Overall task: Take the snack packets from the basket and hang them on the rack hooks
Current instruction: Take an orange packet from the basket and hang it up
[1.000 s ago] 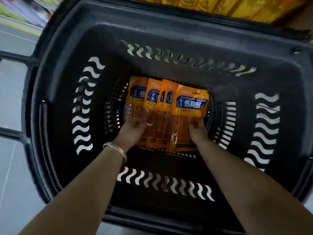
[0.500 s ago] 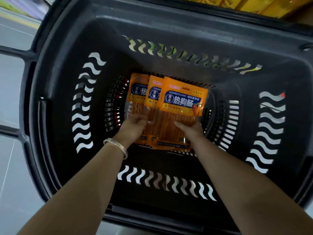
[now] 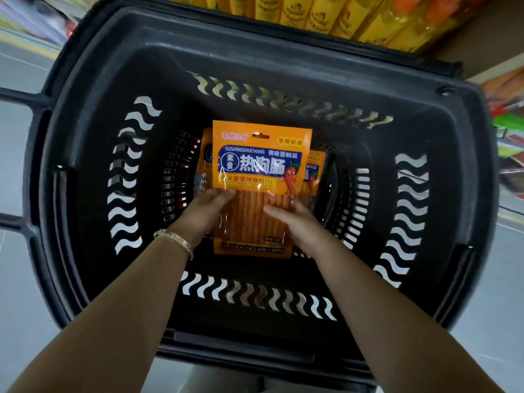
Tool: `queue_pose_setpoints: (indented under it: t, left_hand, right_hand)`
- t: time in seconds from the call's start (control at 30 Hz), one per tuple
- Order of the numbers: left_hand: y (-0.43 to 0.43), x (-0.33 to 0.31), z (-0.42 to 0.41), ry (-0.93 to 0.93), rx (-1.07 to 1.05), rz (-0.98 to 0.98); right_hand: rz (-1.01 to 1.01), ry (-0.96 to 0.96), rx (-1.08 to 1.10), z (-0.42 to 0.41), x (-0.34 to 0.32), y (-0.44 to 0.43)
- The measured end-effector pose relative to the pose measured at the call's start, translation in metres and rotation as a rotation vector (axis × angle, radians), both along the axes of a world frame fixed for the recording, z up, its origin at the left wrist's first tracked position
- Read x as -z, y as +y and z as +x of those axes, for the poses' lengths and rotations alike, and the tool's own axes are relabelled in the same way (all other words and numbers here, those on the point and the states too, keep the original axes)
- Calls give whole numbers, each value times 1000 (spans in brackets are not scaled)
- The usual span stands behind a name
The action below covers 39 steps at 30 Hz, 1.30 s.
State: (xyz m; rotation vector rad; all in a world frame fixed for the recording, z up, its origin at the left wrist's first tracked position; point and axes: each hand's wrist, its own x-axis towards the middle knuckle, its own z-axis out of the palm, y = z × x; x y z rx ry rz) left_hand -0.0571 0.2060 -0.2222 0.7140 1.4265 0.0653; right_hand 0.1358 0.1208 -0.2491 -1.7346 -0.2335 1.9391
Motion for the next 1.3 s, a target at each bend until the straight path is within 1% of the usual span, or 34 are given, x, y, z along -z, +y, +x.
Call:
queue_pose_setpoints:
  t: [0.03,0.1,0.17,0.23,0.27,0.33,0.43,0.47,0.53,0.57,0.63,0.7,0.8,0.87,0.93,1.0,1.07,1.13,1.2,1.3]
  left_hand:
    - [0,2,0,28,-20,13]
    - [1,7,-1,111,-75,84]
    - [1,13,-3,217,-107,152]
    - [2,19,-8,339,-105,191]
    - [3,21,-12,362,-113,187]
    - [5,24,-18,365,-106,162]
    - [5,27,-22,357,-109,128]
    - [4,28,-23,357,-118,121]
    - [1,30,-25,350,-128,102]
    - [0,29,-25,344,-127,96]
    - [-2,28,-25,337,-131,92]
    - [-4,27,-24,345,-141,95]
    - [-5,25,-21,356,-131,104]
    - [-5,23,-19,357,-117,127]
    - [-3,19,-17,337,-125,140]
    - [-1,10,-16,314,-112,130]
    - [-1,-4,-16,283,-117,109]
    - [-1,-21,-15,256,-126,108]
    - [0,-43,-12,245,-102,150]
    - [1,-87,-3,224,-91,231]
  right_hand:
    - [-2,-44,9,1,0,4]
    - [27,-178,100,9,5,10]
    - [-31,-350,204,21,18,9]
    - [-105,-464,210,32,32,5]
    - [-124,-488,193,36,40,3]
    - [-142,-479,160,41,51,1]
    - [-173,-394,92,29,62,5]
    - [-160,-406,31,20,64,4]
    - [-104,-507,-55,2,66,2]
    - [-73,-531,-40,-4,65,1]
    - [-48,-460,44,-10,64,3]
    - [-84,-399,76,-11,63,7]
    - [-169,-430,64,-7,64,13]
    - [-218,-410,45,-6,62,14]
    - [-218,-361,130,-6,58,12]
    - [-186,-346,256,-3,47,8]
    - [-138,-378,281,3,28,2]
    - [-56,-418,207,10,7,-2]
    - [25,-490,100,17,-19,-3]
    - [158,-555,66,26,-68,-4]
